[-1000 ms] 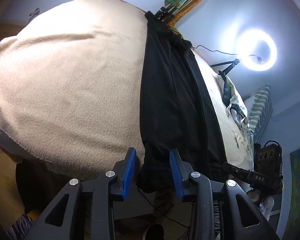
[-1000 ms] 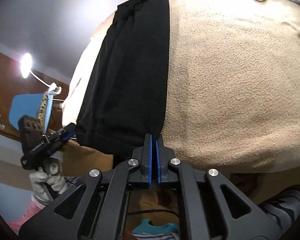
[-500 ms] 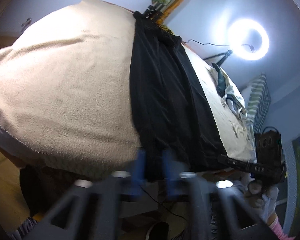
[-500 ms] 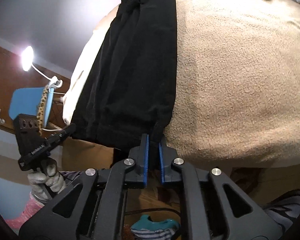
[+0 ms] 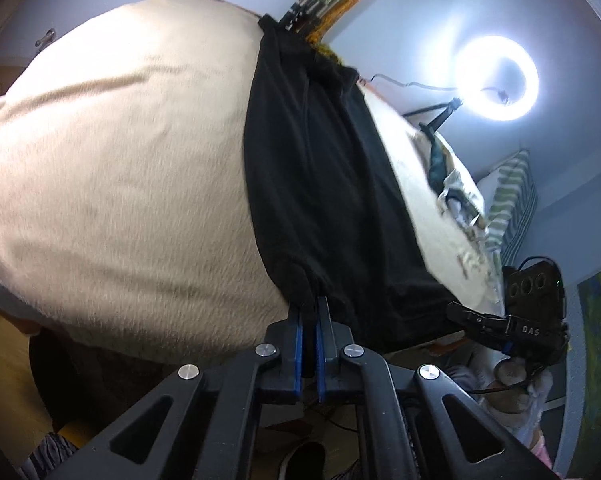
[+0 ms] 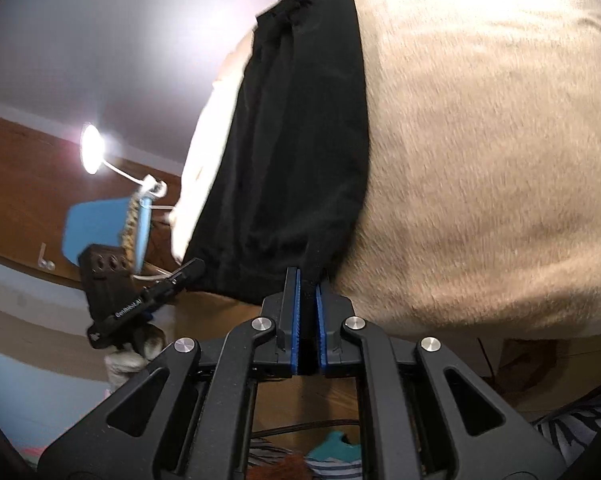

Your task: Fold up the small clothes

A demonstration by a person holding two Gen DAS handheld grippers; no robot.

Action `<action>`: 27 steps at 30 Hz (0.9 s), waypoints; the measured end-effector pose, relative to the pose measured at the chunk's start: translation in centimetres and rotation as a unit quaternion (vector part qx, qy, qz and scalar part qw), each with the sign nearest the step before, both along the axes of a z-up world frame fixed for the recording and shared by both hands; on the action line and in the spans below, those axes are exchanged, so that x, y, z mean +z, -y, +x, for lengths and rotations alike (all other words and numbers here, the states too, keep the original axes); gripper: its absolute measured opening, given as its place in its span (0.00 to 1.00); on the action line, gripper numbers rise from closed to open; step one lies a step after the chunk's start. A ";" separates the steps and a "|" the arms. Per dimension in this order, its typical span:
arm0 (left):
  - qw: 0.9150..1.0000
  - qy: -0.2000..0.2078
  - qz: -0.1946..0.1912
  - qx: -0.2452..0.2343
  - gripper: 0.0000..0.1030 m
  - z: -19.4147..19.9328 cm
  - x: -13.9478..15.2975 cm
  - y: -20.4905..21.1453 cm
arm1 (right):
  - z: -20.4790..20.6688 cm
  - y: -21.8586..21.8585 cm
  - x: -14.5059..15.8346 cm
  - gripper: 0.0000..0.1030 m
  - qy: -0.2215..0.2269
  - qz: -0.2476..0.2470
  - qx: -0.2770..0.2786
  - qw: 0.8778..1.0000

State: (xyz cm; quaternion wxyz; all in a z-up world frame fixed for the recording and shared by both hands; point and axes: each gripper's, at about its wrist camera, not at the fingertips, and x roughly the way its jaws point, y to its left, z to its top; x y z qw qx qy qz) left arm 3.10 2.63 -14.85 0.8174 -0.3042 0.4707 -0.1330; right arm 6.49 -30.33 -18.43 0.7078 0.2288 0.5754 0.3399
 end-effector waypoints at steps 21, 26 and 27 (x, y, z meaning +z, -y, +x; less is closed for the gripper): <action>0.999 0.021 0.024 0.018 0.01 13.2 2.9 -2.6 | 11.7 -3.2 3.7 0.08 0.080 -0.036 -0.036 0.996; 0.999 0.005 0.030 0.021 0.01 15.2 1.4 -3.0 | 14.0 -3.7 2.3 0.08 0.070 -0.053 -0.037 0.995; 0.999 0.004 0.032 0.022 0.01 15.5 1.3 -3.0 | 14.4 -3.8 2.0 0.08 0.067 -0.057 -0.037 0.995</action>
